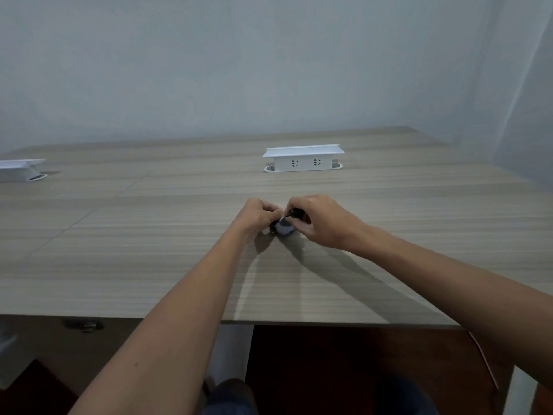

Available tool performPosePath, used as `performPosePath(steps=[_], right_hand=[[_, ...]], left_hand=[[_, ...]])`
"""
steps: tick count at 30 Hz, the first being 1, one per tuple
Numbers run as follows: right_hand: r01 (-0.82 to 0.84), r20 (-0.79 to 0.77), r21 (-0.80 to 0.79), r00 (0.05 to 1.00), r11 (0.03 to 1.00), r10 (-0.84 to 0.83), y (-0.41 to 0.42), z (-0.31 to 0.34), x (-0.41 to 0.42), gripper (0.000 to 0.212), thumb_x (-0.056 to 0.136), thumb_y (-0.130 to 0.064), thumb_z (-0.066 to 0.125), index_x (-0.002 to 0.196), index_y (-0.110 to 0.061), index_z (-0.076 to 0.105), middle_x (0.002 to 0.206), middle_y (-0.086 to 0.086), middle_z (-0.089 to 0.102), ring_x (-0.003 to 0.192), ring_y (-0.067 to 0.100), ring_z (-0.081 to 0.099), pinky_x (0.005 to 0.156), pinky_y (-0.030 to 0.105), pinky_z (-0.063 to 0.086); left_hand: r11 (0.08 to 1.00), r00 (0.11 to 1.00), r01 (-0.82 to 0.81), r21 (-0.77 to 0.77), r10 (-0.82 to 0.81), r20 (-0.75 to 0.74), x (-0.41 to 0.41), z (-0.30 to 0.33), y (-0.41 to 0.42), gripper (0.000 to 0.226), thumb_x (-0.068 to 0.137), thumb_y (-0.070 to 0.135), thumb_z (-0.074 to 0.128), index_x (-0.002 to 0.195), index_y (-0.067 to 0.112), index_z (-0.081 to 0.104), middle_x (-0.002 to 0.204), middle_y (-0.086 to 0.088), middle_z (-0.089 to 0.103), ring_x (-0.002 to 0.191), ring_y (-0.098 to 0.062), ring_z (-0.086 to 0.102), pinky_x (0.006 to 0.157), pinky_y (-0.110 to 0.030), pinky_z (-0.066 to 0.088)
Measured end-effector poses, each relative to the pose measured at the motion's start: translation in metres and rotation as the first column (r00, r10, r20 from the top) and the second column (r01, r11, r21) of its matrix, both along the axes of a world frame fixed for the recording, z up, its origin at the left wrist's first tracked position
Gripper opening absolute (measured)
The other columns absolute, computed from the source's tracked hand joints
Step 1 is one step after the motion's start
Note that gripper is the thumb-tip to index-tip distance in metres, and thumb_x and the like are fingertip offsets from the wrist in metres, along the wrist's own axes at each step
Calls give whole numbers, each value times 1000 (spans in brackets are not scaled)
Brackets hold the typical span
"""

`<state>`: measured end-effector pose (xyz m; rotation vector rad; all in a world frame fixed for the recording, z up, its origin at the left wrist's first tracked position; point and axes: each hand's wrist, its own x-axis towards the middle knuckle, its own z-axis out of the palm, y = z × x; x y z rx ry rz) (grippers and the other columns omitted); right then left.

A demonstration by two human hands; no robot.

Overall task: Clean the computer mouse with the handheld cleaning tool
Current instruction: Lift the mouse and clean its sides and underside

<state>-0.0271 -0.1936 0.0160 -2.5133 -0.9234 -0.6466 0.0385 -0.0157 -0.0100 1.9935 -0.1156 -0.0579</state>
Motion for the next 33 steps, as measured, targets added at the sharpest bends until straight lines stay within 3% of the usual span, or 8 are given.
performPosePath(steps=[3,6,9,15,20,25,29,33], right_hand=[[15,-4,-14,1000,1000,-15,3,2,1,11,90,-17,64,95,-8,68,86,10,73,79,29,64,67,40,50],[83,16,-111,997,990,-82,-3,7,7,13,91,-18,59,98,-8,65,94,13,69,85,35,63,68,44,50],[145,42,-176,989,974,-139,-7,10,9,14,94,-17,56,101,-8,63,98,13,67,87,36,61,63,37,40],[-10,-16,-123,1000,992,8,-3,5,1,13,90,-17,64,96,-6,67,87,12,70,80,34,63,66,41,48],[154,31,-180,988,972,-151,-20,5,14,15,94,-19,59,101,-7,65,96,14,69,88,37,63,67,40,45],[167,8,-102,986,981,-167,-25,3,16,15,93,-19,60,99,-8,67,95,13,72,87,35,65,71,43,51],[108,-86,70,991,992,-102,-18,0,13,14,90,-22,67,93,-9,73,84,5,75,69,18,64,67,32,50],[222,-187,166,964,961,-190,-28,0,21,14,91,-19,66,91,-8,73,80,2,71,54,4,53,64,25,43]], left_hand=[[1000,1000,-6,11,6,-5,-1,1,0,14,95,17,68,93,6,77,80,-11,68,75,-18,56,61,-29,42],[1000,1000,-12,-6,13,4,-3,2,-2,21,94,17,69,104,0,77,93,-17,71,81,-21,58,67,-33,44],[1000,1000,-8,-22,8,5,-5,3,-2,24,91,24,74,100,2,78,91,-18,72,77,-21,57,70,-34,44],[1000,1000,-3,4,3,0,-1,1,0,13,93,14,70,95,3,77,86,-14,68,78,-22,56,66,-33,43],[998,1000,-9,-57,9,6,-5,2,-2,29,90,23,75,102,-3,77,101,-28,74,82,-24,60,76,-37,45],[997,1000,1,-71,-1,-1,-5,2,-2,29,90,22,75,104,-4,76,95,-20,73,84,-23,62,74,-33,48],[998,1000,-5,-62,5,0,-5,3,-2,29,90,21,75,106,-4,76,99,-22,74,84,-22,63,76,-33,50],[999,1000,-12,-49,13,2,-5,3,-3,30,90,22,75,105,-4,76,94,-18,73,81,-21,63,67,-25,50]])
